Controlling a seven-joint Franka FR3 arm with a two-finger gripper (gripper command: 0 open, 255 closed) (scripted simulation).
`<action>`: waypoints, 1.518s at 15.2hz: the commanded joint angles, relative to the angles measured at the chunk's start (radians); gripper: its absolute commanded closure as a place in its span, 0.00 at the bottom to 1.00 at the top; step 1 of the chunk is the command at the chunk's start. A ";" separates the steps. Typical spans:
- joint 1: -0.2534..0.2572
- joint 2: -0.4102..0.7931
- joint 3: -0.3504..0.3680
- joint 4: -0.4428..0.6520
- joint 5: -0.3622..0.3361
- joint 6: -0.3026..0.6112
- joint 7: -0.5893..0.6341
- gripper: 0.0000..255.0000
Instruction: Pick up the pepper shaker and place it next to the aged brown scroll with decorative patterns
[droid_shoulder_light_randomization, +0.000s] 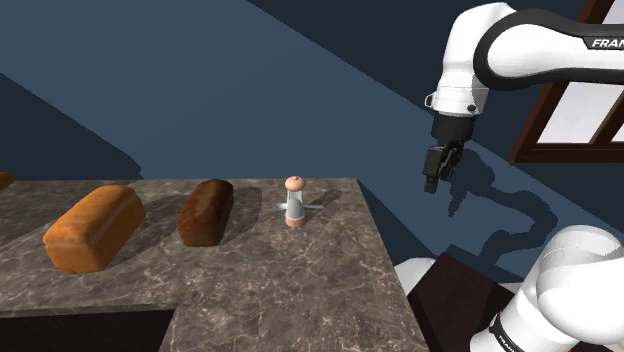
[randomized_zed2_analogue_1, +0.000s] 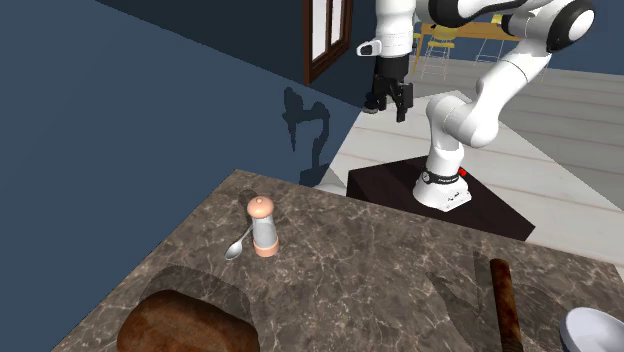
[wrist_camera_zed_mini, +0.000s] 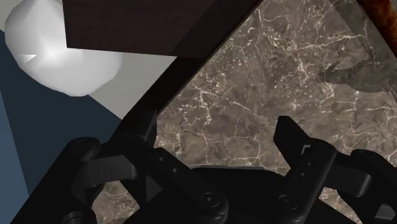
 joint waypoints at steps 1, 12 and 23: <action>0.000 0.000 0.000 0.000 0.000 0.000 0.000 0.00; 0.006 0.406 0.120 0.176 -0.019 0.268 0.126 0.00; 0.011 0.836 0.197 0.512 -0.151 0.376 0.287 0.00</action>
